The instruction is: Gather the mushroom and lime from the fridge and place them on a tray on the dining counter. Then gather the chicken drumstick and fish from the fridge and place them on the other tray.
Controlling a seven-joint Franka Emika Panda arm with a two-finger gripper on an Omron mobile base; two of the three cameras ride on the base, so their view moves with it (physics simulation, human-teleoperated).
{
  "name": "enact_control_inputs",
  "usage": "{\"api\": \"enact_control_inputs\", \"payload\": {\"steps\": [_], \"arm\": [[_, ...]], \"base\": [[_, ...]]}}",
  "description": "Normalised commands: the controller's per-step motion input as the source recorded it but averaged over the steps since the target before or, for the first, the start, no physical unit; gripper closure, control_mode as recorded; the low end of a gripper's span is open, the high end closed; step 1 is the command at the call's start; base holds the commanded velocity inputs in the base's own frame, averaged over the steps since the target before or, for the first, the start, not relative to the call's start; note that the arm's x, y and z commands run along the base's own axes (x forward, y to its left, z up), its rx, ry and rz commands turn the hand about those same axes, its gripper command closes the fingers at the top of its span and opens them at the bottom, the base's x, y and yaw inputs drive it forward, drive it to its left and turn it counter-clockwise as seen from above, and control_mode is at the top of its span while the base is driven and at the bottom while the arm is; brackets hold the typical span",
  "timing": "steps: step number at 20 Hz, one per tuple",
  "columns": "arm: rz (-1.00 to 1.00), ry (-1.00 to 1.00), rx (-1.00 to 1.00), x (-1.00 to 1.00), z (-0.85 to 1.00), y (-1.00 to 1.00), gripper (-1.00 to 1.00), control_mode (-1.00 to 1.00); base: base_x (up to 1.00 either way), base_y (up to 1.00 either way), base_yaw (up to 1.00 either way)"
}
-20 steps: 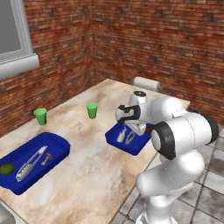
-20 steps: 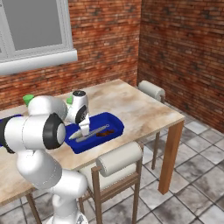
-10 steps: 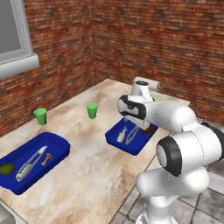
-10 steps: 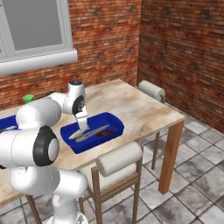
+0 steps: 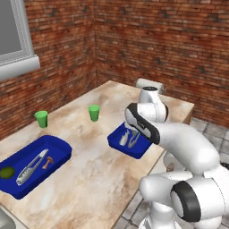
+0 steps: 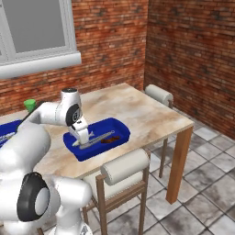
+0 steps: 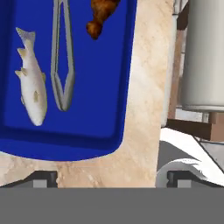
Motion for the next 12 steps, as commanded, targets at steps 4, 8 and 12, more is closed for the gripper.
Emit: {"api": "enact_control_inputs", "payload": {"steps": [4,8,12], "arm": [[0.23,0.00,0.00,-0.85,0.12,-0.13,-1.00,-1.00],[0.22,-0.02,0.00,-0.69,0.20,-0.17,-1.00,-1.00],[0.20,-0.03,0.00,-0.37,0.17,-0.02,-1.00,-1.00]], "base": [[0.00,0.00,0.00],[0.00,0.00,0.00],[0.00,0.00,0.00]]}}
